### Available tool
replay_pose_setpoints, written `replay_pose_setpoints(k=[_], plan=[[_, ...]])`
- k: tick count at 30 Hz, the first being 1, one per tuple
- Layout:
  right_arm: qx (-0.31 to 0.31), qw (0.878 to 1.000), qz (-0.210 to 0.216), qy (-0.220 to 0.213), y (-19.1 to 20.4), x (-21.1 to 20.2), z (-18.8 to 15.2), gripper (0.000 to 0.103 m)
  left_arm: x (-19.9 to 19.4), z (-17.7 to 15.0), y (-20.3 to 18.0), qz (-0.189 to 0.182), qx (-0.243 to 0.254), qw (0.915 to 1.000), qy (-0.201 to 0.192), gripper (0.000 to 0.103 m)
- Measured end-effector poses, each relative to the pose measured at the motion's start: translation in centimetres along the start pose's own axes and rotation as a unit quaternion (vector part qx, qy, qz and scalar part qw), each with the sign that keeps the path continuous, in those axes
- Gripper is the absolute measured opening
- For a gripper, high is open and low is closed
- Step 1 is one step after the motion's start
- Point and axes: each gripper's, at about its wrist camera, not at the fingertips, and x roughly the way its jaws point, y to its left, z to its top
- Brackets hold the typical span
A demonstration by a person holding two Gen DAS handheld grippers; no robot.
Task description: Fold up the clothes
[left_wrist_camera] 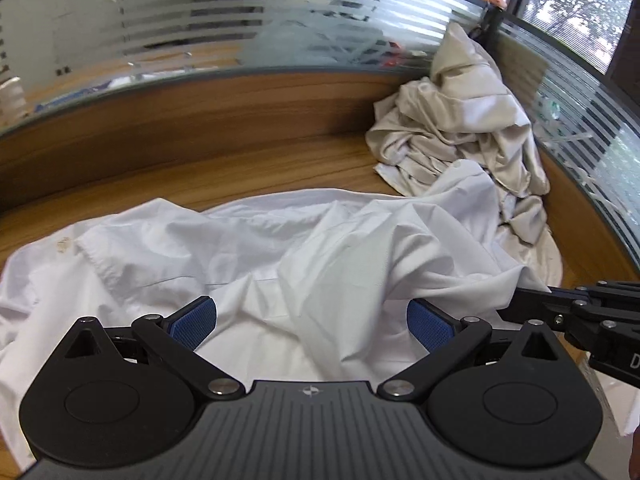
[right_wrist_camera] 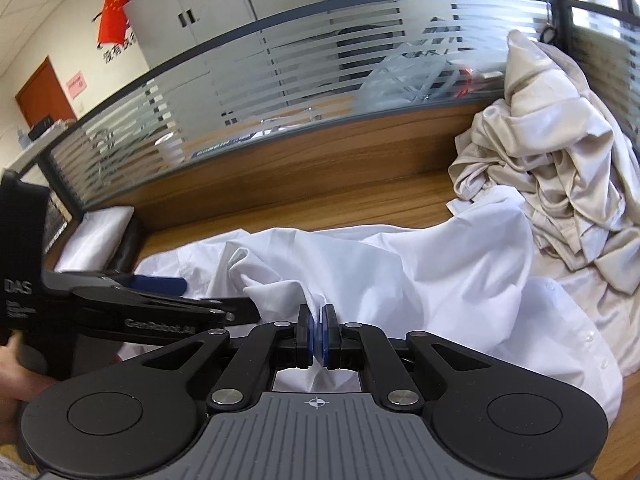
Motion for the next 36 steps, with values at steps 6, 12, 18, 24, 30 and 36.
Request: replay_pose_setpoints(k=[6, 12, 18, 24, 30, 36], plan=[[0.011, 0.998, -0.053, -0.032, -0.7, -0.6, 0.0, 0.004, 1.2, 0.4, 1.6, -0.009, -0.043, 0.999, -0.003, 0.044], [-0.012, 0.997, -0.079, -0.007, -0.9, -0.2, -0.3, 0.006, 0.8, 1.0, 1.2, -0.047, -0.055, 0.9973, 0.014, 0.014], [-0.045, 0.997, -0.057, -0.012, 0.2, -2.4, 0.7, 0.01, 0.1, 1.5, 1.5, -0.082, -0.066, 0.9943, 0.017, 0.014], [-0.057, 0.998, -0.01, -0.014, 1.9, -3.1, 1.6, 0.014, -0.5, 2.5, 1.4, -0.097, -0.066, 0.993, 0.014, 0.014], [-0.062, 0.998, 0.005, -0.024, 3.7, -2.3, 2.3, 0.015, -0.8, 2.9, 1.6, -0.103, -0.07, 0.9922, 0.009, 0.014], [-0.08, 0.996, -0.001, -0.045, 4.8, -3.1, 2.9, 0.015, -0.9, 2.9, 2.1, -0.109, -0.079, 0.9909, 0.009, 0.013]])
